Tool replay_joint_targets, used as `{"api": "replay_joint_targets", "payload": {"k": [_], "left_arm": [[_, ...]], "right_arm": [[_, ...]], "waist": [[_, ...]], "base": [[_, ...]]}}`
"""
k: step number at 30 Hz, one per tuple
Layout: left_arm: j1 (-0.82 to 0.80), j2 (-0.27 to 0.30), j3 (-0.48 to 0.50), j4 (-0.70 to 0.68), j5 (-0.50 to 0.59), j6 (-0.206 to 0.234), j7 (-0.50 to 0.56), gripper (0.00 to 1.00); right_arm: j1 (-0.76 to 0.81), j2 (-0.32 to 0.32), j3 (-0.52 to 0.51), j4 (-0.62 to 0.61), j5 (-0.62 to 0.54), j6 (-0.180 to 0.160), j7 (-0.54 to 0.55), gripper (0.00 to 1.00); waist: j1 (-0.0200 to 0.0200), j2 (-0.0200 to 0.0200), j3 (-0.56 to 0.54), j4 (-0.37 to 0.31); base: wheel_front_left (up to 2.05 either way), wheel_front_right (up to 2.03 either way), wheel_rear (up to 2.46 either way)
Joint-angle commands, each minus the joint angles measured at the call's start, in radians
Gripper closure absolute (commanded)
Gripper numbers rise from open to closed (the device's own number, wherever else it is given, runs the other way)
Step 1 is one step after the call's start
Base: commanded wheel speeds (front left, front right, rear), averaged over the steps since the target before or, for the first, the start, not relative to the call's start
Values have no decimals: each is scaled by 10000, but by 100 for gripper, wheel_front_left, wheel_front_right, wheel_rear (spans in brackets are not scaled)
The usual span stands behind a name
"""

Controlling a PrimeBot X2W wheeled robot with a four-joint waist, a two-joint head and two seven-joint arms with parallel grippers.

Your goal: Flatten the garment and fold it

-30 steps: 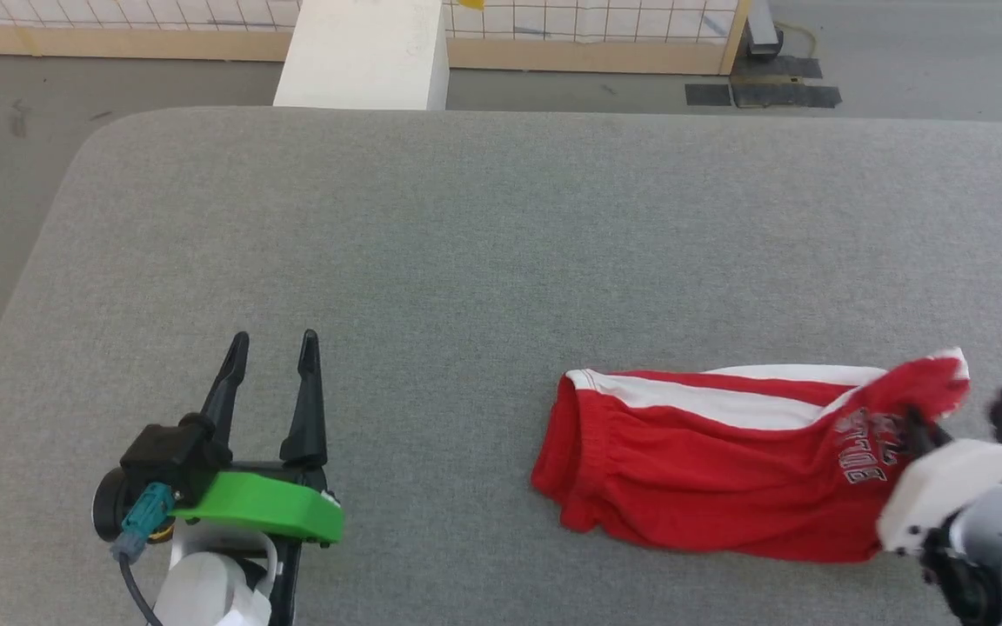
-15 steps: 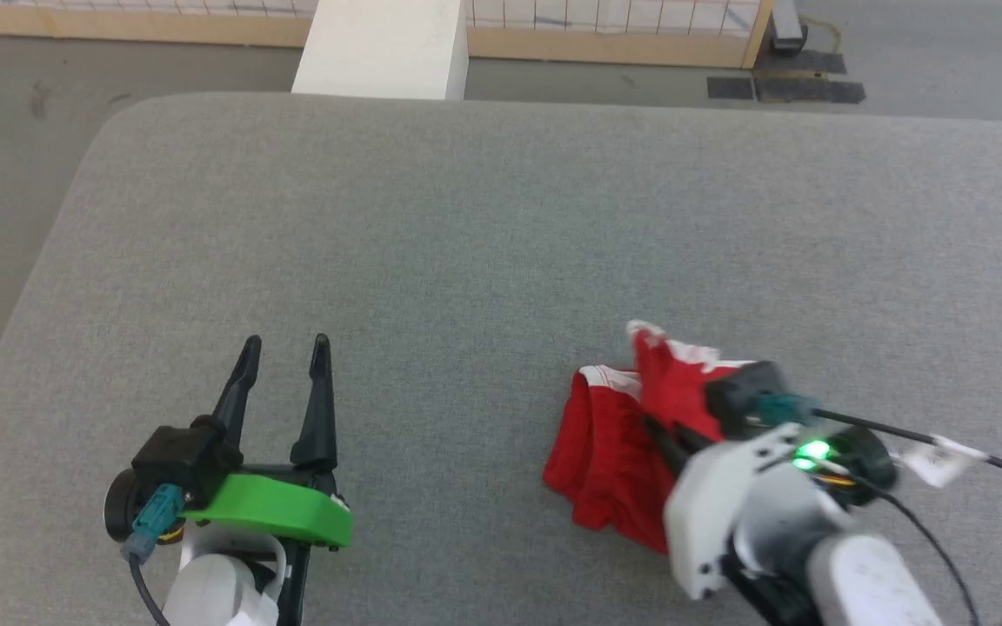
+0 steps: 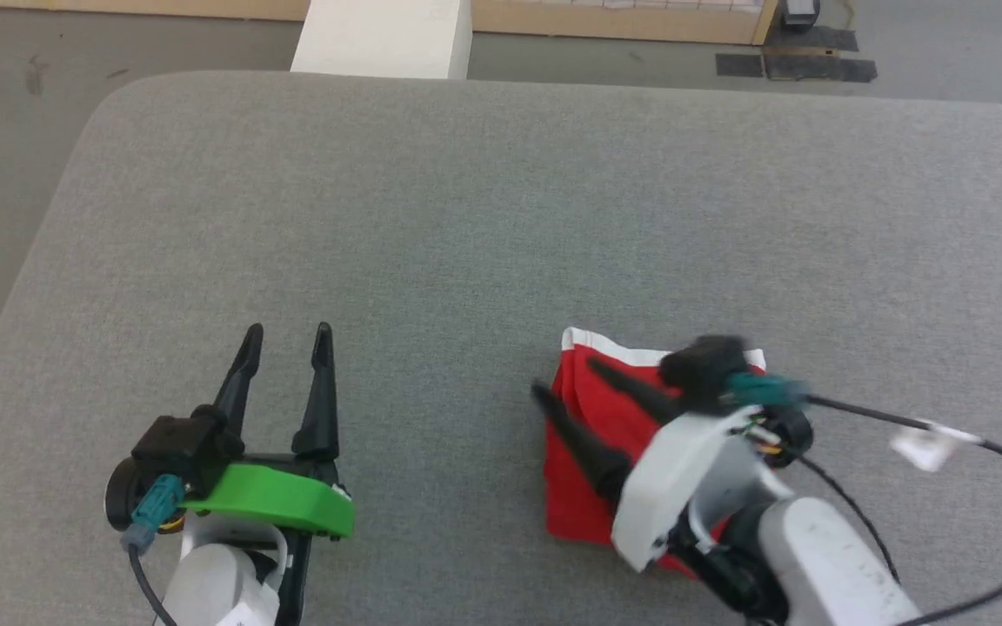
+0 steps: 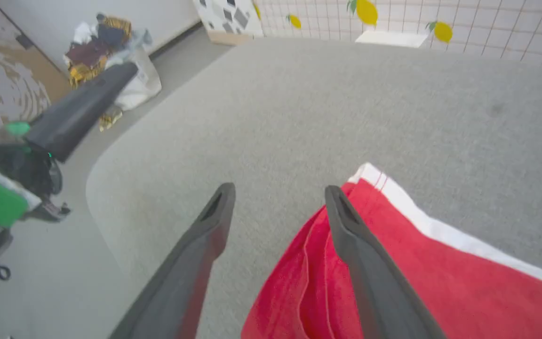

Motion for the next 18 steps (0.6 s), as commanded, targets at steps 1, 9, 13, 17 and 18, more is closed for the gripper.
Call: {"api": "replay_joint_targets", "payload": {"k": [1, 9, 13, 17, 18], "left_arm": [[3, -33, 68, -28, -30, -69, -36, 0], [243, -33, 239, -159, -19, -69, -36, 0], [303, -33, 233, -193, -9, -69, -36, 0], [300, -33, 183, -214, 19, -70, -36, 0], [287, -33, 159, -209, 25, -70, -36, 0]], "right_arm": [[109, -8, -121, -292, 371, -13, -484, 0], [1016, -8, -2458, -653, 2245, -13, -3854, 0], [1397, -8, -3306, 449, 2289, -13, -4164, 0], [1391, -8, -3708, 1764, 1673, -13, -3874, 0], [1341, -8, -3748, 2099, 1509, -13, -3757, 0]], "waist": [[0, 0, -104, -108], [0, 0, -390, -412], [0, 0, -437, -482], [0, 0, -399, -512], [0, 0, -384, -499]], "base": [[0, 0, 0], [0, 0, 0], [0, 0, 0], [0, 0, 0], [0, 0, 0]]}}
